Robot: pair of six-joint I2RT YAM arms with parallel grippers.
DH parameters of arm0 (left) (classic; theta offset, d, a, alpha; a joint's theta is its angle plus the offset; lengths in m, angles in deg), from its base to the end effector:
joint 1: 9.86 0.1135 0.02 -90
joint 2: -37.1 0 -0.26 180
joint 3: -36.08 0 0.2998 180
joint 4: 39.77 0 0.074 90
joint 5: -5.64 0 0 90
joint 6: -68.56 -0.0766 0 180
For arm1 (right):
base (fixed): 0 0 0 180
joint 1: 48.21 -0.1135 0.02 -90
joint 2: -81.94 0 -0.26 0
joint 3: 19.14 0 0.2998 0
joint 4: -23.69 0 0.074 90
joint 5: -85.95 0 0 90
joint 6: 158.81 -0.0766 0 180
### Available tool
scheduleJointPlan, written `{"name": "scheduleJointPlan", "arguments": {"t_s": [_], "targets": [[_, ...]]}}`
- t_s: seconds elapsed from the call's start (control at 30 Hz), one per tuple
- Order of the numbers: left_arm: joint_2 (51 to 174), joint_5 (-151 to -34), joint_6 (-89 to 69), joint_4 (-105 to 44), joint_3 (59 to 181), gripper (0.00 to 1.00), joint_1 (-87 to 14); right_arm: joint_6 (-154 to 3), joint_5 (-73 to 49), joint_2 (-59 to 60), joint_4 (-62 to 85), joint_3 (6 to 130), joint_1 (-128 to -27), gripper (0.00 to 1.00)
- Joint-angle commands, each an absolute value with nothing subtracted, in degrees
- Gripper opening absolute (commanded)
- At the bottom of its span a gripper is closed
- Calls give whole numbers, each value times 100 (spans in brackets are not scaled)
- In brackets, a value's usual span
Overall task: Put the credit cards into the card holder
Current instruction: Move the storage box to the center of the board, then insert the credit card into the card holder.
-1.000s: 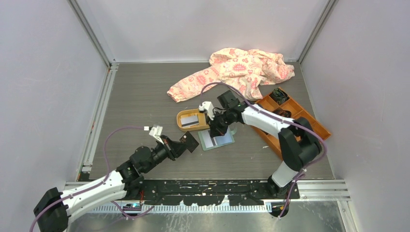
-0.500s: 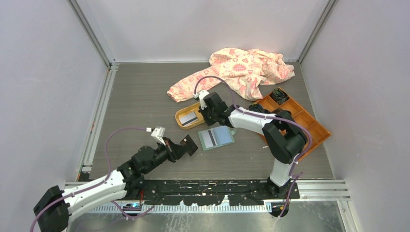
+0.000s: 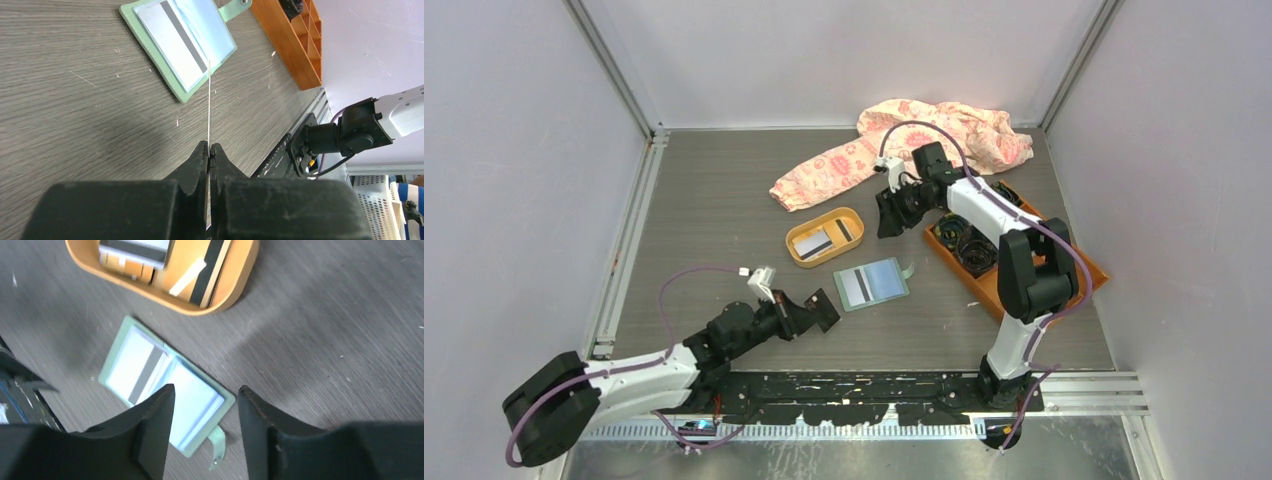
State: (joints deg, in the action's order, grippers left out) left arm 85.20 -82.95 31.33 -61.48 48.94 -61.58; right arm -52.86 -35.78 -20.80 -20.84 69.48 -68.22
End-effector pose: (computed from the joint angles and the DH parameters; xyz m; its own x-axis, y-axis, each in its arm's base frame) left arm 0.1487 -0.1854 0.0988 -0.7007 -0.3969 -0.5928 0.3504 0.5323 -0.7706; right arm 0.4001 0.1886 0.1751 -0.6209 -0.4749 -0.6237 -0.7475 0.5981 0.2889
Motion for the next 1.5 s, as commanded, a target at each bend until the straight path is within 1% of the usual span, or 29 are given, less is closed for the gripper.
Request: {"name": "scheduleJointPlan", "arguments": {"t_s": [0.0,0.1,0.2,0.27,0.33,0.43,0.63,0.73,0.87,1.03,1.17,1.27,1.3,1.33,1.4,1.47], "targets": [[9080,-8643,3209,-7269,5206,0,-6133,-4269,-4412,-2279,-2897,6991,-6923,63],[9411,-8712,3232,-7530,5262,0,-6123,-4065,-4040,-2143,-2213,6581,-7004,79],[9584,-8734,3257,-7586,5293,0,-6082,-4261,-3688,-2136,-1528,6280,-7106,83],[9632,-8747,3274,-7564,5306,0,-6050,-4289,-3430,-2310,-1604,6402,-7288,84],[9634,-8750,3314,-7505,5320,0,-6032,-4197,-3310,-2524,-1973,6669,-7423,81],[9601,-8745,3402,-7446,5316,0,-6023,-4023,-3461,-2672,-2402,6852,-7523,77],[9564,-8805,3455,-7411,5281,0,-6023,-3496,-3480,-2802,-3294,7081,-7731,64],[9564,-8857,3461,-7465,5257,0,-6013,-3151,-3676,-2861,-3741,7137,-7870,59],[9533,-8909,3513,-7501,5179,0,-6014,-2680,-3914,-2835,-4204,7146,-8207,57],[9548,-9121,3534,-7656,5094,0,-6014,-2668,-3843,-2557,-4204,7170,-8313,58],[9549,-9167,3462,-7608,5109,0,-6013,-2765,-3235,-1712,-3528,6749,-8182,64],[9565,-9144,3392,-7475,5168,0,-6015,-2366,-3312,-954,-3027,6174,-7972,70],[9594,-9143,3379,-7461,5186,0,-6014,-2142,-3470,-695,-2917,5947,-7903,75],[9628,-9127,3367,-7466,5208,0,-6013,-1809,-3711,-444,-2816,5659,-7847,82],[9780,-9150,3373,-7543,5254,0,-6014,-581,-4099,-52,-2840,5048,-7790,98],[10053,-9174,3423,-7726,5330,0,-6013,558,-4076,117,-2816,4528,-7782,100]]}}
